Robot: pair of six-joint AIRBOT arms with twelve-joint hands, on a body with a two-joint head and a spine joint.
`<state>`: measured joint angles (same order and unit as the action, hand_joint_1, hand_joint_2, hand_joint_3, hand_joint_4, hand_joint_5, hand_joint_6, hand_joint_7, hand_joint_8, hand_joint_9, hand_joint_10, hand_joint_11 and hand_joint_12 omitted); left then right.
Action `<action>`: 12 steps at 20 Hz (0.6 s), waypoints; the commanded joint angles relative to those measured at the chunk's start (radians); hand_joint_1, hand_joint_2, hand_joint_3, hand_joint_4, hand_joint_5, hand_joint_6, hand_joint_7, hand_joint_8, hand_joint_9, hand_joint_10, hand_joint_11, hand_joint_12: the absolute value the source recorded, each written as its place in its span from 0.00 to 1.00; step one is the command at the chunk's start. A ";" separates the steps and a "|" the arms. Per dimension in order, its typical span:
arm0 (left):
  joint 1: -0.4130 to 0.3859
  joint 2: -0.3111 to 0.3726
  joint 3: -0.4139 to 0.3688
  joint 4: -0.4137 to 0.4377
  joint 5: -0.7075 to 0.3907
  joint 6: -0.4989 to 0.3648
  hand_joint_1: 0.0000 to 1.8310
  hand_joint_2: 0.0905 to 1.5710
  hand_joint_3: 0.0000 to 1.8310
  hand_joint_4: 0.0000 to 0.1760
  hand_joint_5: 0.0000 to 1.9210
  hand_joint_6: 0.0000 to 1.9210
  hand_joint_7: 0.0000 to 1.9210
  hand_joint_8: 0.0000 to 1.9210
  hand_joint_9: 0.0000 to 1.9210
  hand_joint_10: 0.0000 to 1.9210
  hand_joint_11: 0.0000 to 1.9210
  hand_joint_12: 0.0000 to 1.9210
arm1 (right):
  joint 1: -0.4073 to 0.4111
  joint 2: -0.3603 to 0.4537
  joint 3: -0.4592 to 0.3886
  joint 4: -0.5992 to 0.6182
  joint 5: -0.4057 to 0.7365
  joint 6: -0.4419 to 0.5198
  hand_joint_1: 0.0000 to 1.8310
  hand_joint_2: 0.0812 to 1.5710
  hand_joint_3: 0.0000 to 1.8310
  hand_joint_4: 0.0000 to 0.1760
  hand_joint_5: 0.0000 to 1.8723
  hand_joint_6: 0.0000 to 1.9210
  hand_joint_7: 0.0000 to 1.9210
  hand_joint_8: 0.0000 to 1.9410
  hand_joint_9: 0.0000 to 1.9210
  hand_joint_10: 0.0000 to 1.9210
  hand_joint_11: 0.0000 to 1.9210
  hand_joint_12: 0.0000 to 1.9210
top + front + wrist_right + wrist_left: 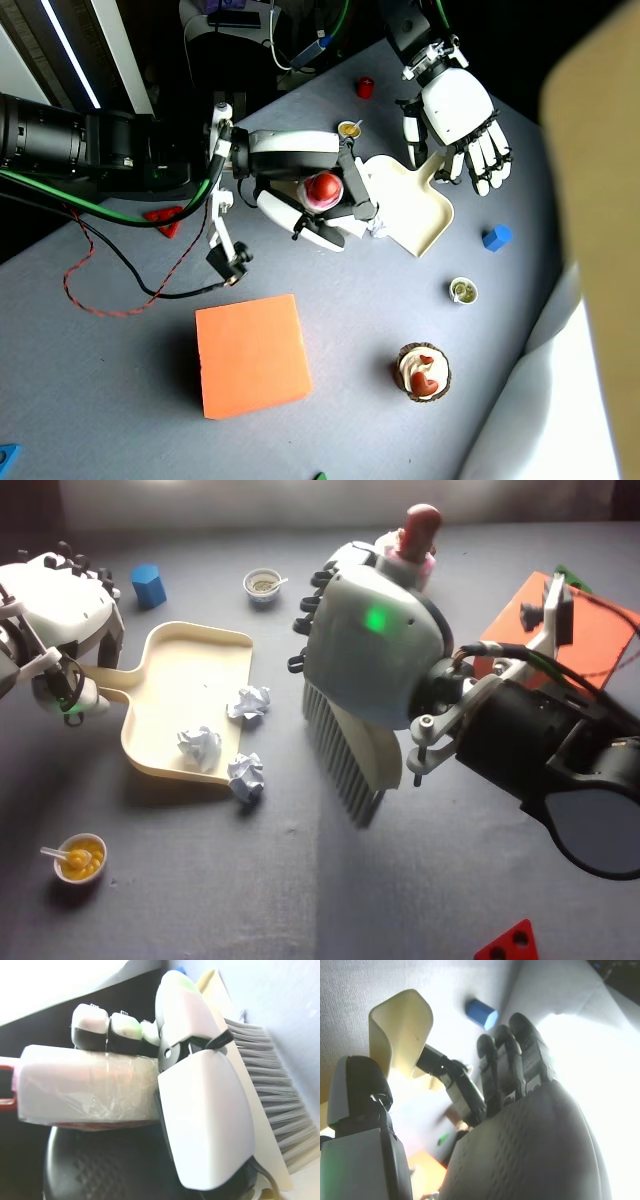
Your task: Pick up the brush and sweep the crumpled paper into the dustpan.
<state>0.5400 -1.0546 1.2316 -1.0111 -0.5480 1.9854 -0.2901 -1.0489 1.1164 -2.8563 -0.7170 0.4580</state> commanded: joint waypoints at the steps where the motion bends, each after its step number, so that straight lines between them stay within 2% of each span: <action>1: -0.011 0.013 -0.002 0.033 -0.092 0.003 0.60 0.68 0.00 0.06 0.53 0.47 0.17 0.00 0.11 0.00 0.00 0.23 | 0.028 0.006 0.000 -0.054 -0.097 -0.068 0.80 0.71 0.00 0.00 0.62 1.00 0.55 1.00 0.57 1.00 0.54 1.00; 2: -0.011 0.014 -0.002 0.033 -0.089 0.003 0.60 0.68 0.00 0.04 0.53 0.47 0.17 0.00 0.11 0.00 0.00 0.23 | 0.032 0.004 0.000 -0.041 -0.097 -0.115 0.81 0.72 0.00 0.00 0.61 1.00 0.55 1.00 0.59 1.00 0.58 1.00; 4: -0.011 0.017 -0.003 0.033 -0.080 0.003 0.60 0.68 0.00 0.00 0.53 0.48 0.18 0.00 0.12 0.00 0.00 0.24 | 0.053 -0.008 0.001 0.009 -0.093 -0.205 0.79 0.72 0.00 0.00 0.61 1.00 0.56 1.00 0.58 1.00 0.56 1.00; 7: -0.011 0.024 -0.005 0.033 -0.066 0.003 0.61 0.68 0.00 0.00 0.54 0.46 0.17 0.00 0.11 0.00 0.00 0.23 | 0.075 -0.026 0.016 0.096 -0.096 -0.315 0.84 0.72 0.00 0.00 0.62 1.00 0.58 1.00 0.62 1.00 0.62 1.00; 10: -0.010 0.031 -0.008 0.033 -0.050 0.001 0.60 0.68 0.00 0.00 0.53 0.48 0.17 0.00 0.11 0.00 0.01 0.22 | 0.151 -0.063 0.025 0.352 -0.121 -0.510 0.85 0.71 0.00 0.00 0.64 1.00 0.59 1.00 0.60 1.00 0.57 1.00; 12: -0.008 0.033 -0.006 0.046 -0.040 -0.018 0.60 0.69 0.00 0.00 0.52 0.50 0.16 0.00 0.10 0.00 0.00 0.23 | 0.185 -0.077 0.017 0.442 -0.136 -0.594 0.84 0.71 0.00 0.00 0.65 1.00 0.60 1.00 0.62 1.00 0.60 1.00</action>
<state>0.5400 -1.0363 1.2205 -1.0012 -0.5106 1.9614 -0.1253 -1.1328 1.1400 -2.3333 -0.7490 -0.1223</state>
